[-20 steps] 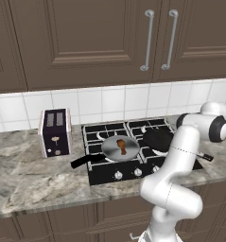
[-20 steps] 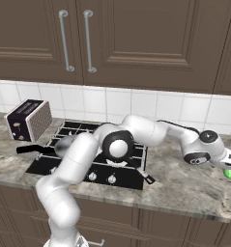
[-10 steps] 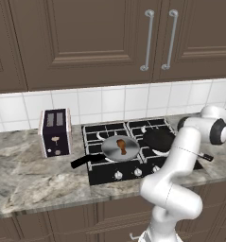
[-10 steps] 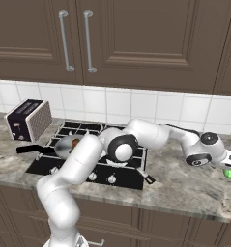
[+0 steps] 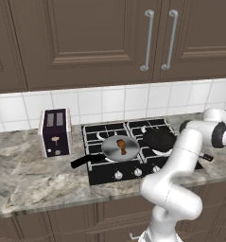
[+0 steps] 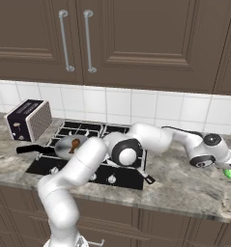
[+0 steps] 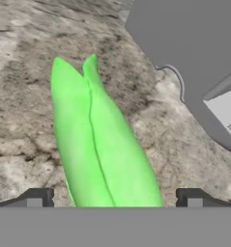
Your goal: Place both pans onto different burners. Then place the corn and the chicken drumstick on different pans.
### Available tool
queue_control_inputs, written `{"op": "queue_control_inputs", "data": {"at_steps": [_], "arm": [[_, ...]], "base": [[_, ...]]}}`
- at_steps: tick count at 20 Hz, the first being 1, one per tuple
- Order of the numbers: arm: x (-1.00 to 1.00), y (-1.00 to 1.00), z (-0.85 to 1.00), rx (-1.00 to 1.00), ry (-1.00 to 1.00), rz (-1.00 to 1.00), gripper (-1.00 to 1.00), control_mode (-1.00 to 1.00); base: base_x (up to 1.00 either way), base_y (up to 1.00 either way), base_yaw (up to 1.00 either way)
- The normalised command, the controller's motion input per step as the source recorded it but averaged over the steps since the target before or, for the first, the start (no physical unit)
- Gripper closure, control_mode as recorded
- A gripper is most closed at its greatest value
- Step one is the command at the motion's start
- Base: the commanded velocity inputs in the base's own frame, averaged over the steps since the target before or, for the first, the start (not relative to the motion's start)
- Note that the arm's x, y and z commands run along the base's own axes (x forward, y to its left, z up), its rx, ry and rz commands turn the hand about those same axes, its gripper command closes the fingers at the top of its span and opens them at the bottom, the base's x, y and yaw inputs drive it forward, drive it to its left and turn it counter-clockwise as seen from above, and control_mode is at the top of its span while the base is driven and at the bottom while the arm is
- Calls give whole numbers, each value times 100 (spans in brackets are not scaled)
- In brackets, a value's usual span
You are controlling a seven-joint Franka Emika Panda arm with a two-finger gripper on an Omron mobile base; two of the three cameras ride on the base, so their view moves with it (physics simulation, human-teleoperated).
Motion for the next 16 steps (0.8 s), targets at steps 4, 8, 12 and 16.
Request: {"op": "queue_control_inputs", "data": {"at_steps": [4, 8, 12, 16], "arm": [[16, -9, -17, 0, 0, 0, -100, -100], [43, 0, -42, -1, 1, 0, 100, -100], [23, 9, -20, -1, 0, 0, 100, -100], [3, 55, 5, -1, -2, 0, 100, -100]], "base": [[0, 0, 0], [0, 0, 0], [0, 0, 0], [0, 0, 0]]}}
